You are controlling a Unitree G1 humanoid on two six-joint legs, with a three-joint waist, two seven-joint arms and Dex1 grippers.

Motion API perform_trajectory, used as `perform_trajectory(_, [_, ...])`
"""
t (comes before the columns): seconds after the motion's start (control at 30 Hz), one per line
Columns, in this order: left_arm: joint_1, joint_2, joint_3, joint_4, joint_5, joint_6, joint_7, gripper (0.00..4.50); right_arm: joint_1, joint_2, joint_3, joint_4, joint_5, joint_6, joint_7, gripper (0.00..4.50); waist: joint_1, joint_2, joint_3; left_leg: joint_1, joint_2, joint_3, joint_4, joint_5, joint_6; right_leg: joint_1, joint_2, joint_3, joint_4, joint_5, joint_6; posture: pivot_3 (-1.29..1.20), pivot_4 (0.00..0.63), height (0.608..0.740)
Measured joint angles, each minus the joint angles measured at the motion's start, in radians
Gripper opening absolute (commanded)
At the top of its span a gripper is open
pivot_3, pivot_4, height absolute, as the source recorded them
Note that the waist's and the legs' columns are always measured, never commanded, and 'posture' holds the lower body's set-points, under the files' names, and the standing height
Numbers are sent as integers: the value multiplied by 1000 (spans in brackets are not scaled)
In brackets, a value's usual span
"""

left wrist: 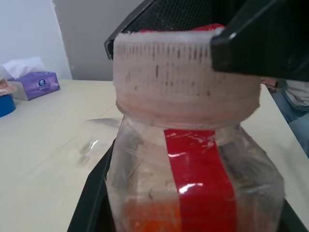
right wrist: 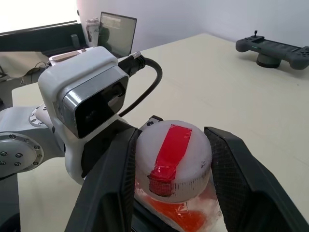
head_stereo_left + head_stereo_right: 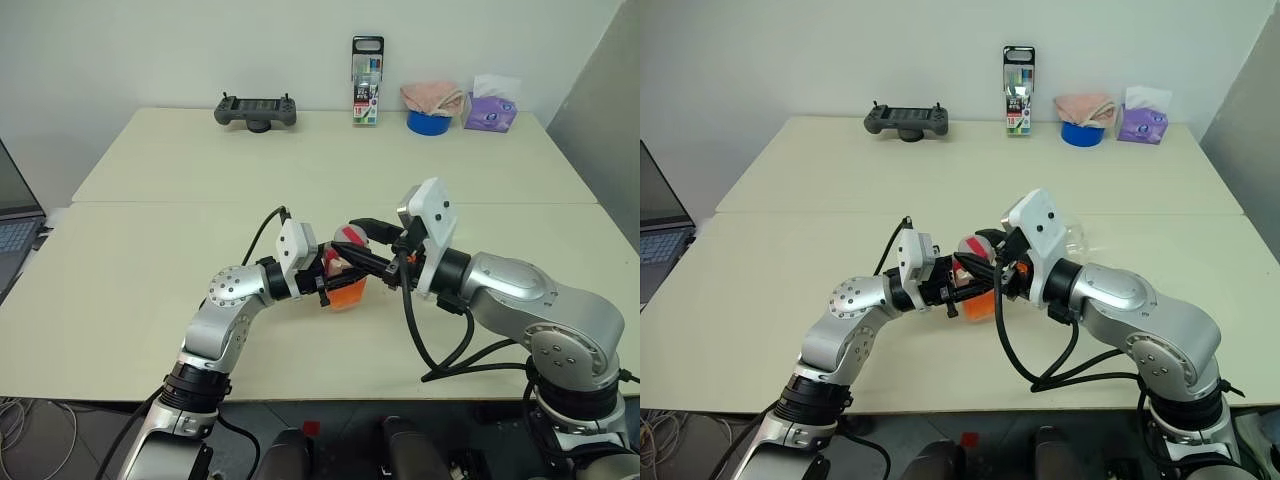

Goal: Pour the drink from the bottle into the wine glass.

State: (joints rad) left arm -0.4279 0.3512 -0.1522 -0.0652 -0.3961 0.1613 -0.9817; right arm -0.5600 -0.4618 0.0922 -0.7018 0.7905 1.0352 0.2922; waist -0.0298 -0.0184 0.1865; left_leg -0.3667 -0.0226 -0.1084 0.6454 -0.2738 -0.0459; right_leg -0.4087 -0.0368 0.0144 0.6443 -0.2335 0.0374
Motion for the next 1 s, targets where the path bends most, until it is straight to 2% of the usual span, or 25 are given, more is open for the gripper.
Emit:
perform_trajectory(0.1, [-1, 35, -29, -50, -51, 92, -79, 1709, 0, -131, -24, 47, 50, -56, 237, 1830, -1, 0, 1, -1, 0, 0, 0, 0, 0, 0, 0, 0, -1, 0, 0, 0, 150, 740])
perform_trajectory(0.23, [-25, 71, -87, -166, -141, 211, -183, 1707, -64, -297, -44, 136, 98, -142, 661, 1830, -1, 0, 3, 0, 0, 1, 0, 0, 1, 1, 0, 0, -1, -1, 1, 0, 150, 740])
perform_trajectory(0.33, [-66, 89, -110, -212, -158, 219, -245, 1706, -149, -323, -18, 217, 91, -205, 896, 1830, -7, 0, 2, 2, 2, 1, 0, 0, 1, 1, 2, 0, 0, -1, 1, 0, 150, 740])
perform_trajectory(0.43, [-67, 80, -137, -194, -122, 180, -253, 1704, -177, -348, 43, 262, -4, -297, 1012, 1830, -3, 0, 2, 3, 2, 0, 0, 0, 1, 2, 2, -1, 1, -1, 1, 0, 150, 740])
perform_trajectory(0.53, [-63, 62, -150, -137, -80, 148, -251, 1699, -177, -350, 78, 304, -67, -331, 1039, 1830, -2, 0, 3, 1, 1, 1, 1, 0, 0, 1, 1, 0, 0, -1, 1, 0, 150, 740])
perform_trajectory(0.7, [-65, 22, -134, -56, -33, 67, -204, 1697, -176, -330, 69, 336, -96, -333, 1009, 3531, 0, 0, 3, 1, 0, 1, 1, 0, 0, 1, -1, 0, -1, -1, 1, 0, 150, 740])
perform_trajectory(0.77, [-85, -10, -106, 14, 1, 18, -149, 1695, -171, -289, 46, 331, -132, -358, 920, 3580, 2, 0, 3, 0, 0, 0, 1, 0, 0, 1, -1, 0, 0, -1, 1, 0, 150, 740])
perform_trajectory(0.87, [-92, -39, -88, 72, 26, -21, -107, 1695, -130, -282, -15, 292, -143, -351, 808, 3580, 6, -1, 3, 0, 0, 0, 1, 0, 0, 0, -1, 0, -1, -1, 1, 0, 150, 740])
perform_trajectory(1.0, [-116, -82, -70, 159, 58, -96, -64, 1695, -38, -223, -112, 172, -144, -278, 570, 3580, 13, -1, 3, -1, -1, 0, 1, 0, 0, 0, -2, 0, -1, 1, -3, 0, 150, 740])
